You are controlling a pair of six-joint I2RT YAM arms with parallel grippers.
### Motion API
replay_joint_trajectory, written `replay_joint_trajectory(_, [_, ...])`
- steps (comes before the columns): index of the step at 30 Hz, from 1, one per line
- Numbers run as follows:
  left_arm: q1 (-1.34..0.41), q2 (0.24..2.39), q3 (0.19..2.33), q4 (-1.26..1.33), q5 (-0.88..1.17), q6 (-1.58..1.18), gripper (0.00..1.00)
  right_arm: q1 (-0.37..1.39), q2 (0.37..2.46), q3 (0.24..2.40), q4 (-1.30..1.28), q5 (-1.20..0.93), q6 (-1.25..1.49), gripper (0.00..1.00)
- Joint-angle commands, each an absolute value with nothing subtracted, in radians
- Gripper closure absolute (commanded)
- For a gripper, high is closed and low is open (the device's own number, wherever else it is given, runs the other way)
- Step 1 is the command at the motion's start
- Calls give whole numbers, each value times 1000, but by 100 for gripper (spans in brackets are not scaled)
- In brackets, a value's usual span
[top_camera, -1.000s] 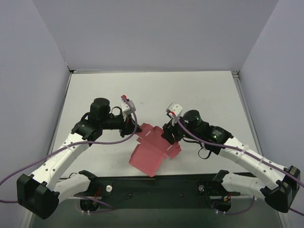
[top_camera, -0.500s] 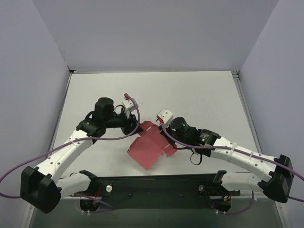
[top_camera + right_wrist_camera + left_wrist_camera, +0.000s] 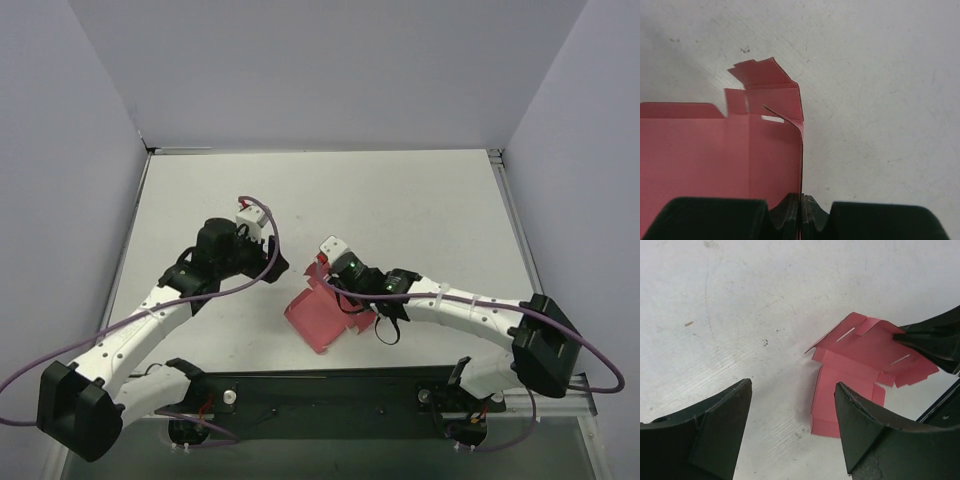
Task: Fold the paper box
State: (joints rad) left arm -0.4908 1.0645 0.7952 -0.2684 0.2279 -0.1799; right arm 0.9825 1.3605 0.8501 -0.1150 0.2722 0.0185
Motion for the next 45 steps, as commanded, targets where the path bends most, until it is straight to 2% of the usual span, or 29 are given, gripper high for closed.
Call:
replay_joint_trajectory(1, [-512,997,668,-123,136,-415,24,980,1442,879,-114,359,37,100])
replay_joint_trajectory(9, [-578,1072,554,26,117,-434,28,1028,1543,913,-130,460,40,100])
replay_joint_trajectory(15, [-600,1134,529,64,137,-457,37,1081,1528,954,-184,567,64,100])
replay_joint_trajectory(22, [-669,1129,433,95,117,-495,37,1158,1583,1011,-213,710,48,100])
replay_joint_trajectory(25, [-683,1092,404,94,98,-503,30,1164,1609,1029,-233,719,52,100])
replay_joint_trajectory(28, [-689,1057,364,106,80,-500,30,1166,1605,1031,-235,704,61,100])
replay_joint_trajectory(34, [-703,1086,322,182,81,-486,42,1177,1611,1042,-235,713,68,100])
replay_joint_trajectory(36, [-706,1107,321,198,83,-485,52,1190,1618,1045,-235,727,72,100])
replay_joint_trajectory(38, [-709,1126,321,213,87,-483,67,1203,1623,1051,-238,745,77,100])
replay_joint_trajectory(39, [-712,1129,321,215,84,-483,80,1215,1626,1052,-241,749,80,100])
replay_joint_trajectory(42, [-716,1132,313,230,77,-503,95,1245,1637,1066,-256,756,100,100])
replay_joint_trajectory(45, [-721,1127,298,259,80,-528,98,1270,1657,1078,-273,744,124,100])
